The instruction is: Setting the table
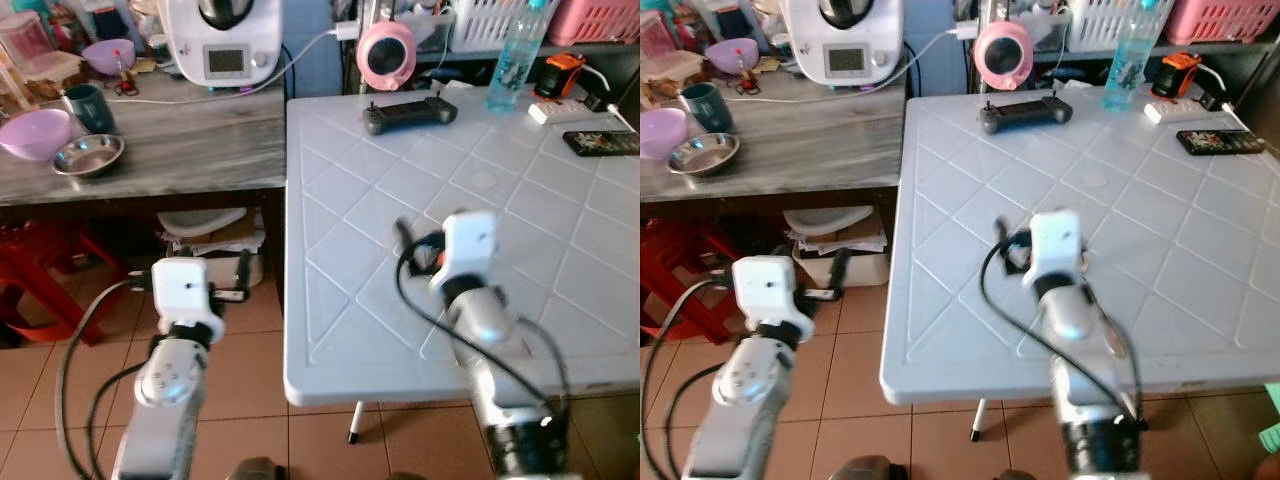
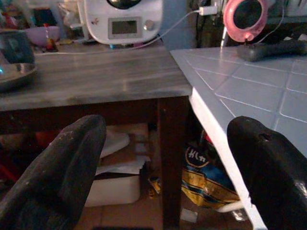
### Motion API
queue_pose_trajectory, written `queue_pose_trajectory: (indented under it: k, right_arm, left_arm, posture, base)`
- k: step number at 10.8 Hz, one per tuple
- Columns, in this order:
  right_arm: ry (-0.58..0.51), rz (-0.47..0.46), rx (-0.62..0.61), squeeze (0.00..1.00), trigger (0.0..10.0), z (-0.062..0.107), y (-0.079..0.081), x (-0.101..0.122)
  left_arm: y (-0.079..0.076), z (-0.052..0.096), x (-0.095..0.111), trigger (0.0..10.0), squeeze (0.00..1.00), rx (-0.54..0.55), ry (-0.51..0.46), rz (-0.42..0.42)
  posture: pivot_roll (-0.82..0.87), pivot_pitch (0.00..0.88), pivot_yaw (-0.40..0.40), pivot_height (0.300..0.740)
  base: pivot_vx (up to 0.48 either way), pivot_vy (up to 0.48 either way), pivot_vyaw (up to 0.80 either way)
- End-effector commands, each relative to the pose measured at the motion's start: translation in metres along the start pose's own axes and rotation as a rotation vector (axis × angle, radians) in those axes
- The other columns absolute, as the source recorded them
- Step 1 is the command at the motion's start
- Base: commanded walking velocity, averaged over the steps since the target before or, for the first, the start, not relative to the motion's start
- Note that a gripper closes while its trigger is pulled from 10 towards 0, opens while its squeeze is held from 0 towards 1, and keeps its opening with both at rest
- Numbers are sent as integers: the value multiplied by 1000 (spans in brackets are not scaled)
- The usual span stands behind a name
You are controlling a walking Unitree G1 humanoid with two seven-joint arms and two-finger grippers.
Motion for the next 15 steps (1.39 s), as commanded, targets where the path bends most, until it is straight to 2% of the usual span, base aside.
queue_pose_trajectory:
  k: [1, 3, 5, 6, 7, 8, 10, 12, 14, 15]
  right_arm:
    - [18, -1, -15, 0, 10000, 3, -3, -3]
    - [89, 7, -61, 0, 10000, 28, -16, -25]
    - [114, -1, -69, 0, 10000, 35, -21, -30]
    - [115, -11, -60, 0, 10000, 33, -19, -29]
    - [135, -37, -39, 0, 3569, 31, -16, -29]
    - [164, -63, -21, 0, 0, 31, -14, -33]
    - [211, -96, 21, 0, 0, 29, -15, -37]
    - [309, -114, 55, 0, 0, 41, -14, -54]
    - [390, -173, 82, 0, 0, 55, -7, -65]
    - [416, -219, 95, 0, 824, 59, -3, -66]
  left_arm:
    - [1, 1, 0, 10000, 0, -13, 8, -9]
    - [3, 3, 1, 10000, 0, -45, 13, -18]
    - [2, 3, 0, 10000, 0, -56, 22, -19]
    - [1, 3, 0, 10000, 0, -60, 24, -17]
    - [-1, 3, 0, 10000, 0, -65, 26, -16]
    - [-1, 5, 0, 10000, 0, -63, 29, -16]
    - [1, 7, 1, 10000, 0, -54, 31, -20]
    - [2, 9, -3, 10000, 0, -59, 44, -25]
    - [1, 10, -3, 10000, 0, -74, 52, -29]
    - [2, 9, -3, 10000, 0, -79, 54, -32]
  posture:
    - [33, 53, 65, 740]
    - [28, 69, 74, 740]
    - [20, 81, 80, 740]
    - [20, 86, 80, 740]
    - [23, 89, 79, 740]
    - [29, 93, 73, 740]
    - [35, 99, 69, 740]
    - [32, 102, 66, 740]
    - [30, 106, 70, 740]
    - [30, 108, 71, 740]
  base:
    - [0, 0, 0]
    - [0, 0, 0]
    - [0, 0, 0]
    - [0, 0, 0]
    - [0, 0, 0]
    - [0, 0, 0]
    - [0, 0, 0]
    - [0, 0, 0]
    - [0, 0, 0]
    - [0, 0, 0]
Point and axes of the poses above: a point about 5 cm out from each wrist's last joint towards the gripper, its own z axis pointing back from the gripper into the wrist, its own x axis along the axis of the wrist's last joint, y = z × x, the point moved 4 cm from there along -z, pointing out of the wrist towards the gripper, and after that the axes turned 5 degrees about -z, right-handed, at the moved point
